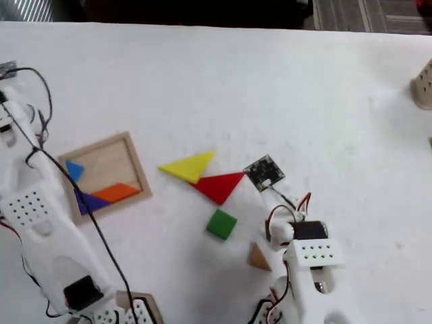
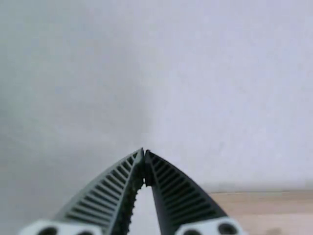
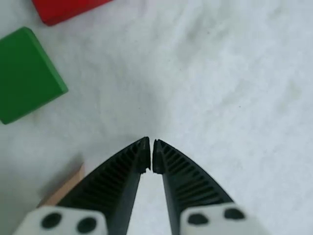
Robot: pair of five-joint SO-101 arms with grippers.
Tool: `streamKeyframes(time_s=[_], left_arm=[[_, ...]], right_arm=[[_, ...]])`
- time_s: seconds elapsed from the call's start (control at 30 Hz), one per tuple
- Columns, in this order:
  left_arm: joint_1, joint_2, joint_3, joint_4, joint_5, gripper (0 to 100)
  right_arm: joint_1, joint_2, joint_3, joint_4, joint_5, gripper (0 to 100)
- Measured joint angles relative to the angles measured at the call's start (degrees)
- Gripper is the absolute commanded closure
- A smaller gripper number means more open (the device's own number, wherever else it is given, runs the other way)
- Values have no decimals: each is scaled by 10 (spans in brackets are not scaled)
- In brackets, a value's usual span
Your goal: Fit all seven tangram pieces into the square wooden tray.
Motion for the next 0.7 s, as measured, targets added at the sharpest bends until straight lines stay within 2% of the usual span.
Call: streamKeyframes(time_s=[0.23, 0.7], left_arm=[[25, 60, -43, 2, -9, 978], [36, 75, -67, 52, -11, 979]], right_arm=[[0, 0, 0, 0, 0, 981], [0, 0, 0, 0, 0, 981]])
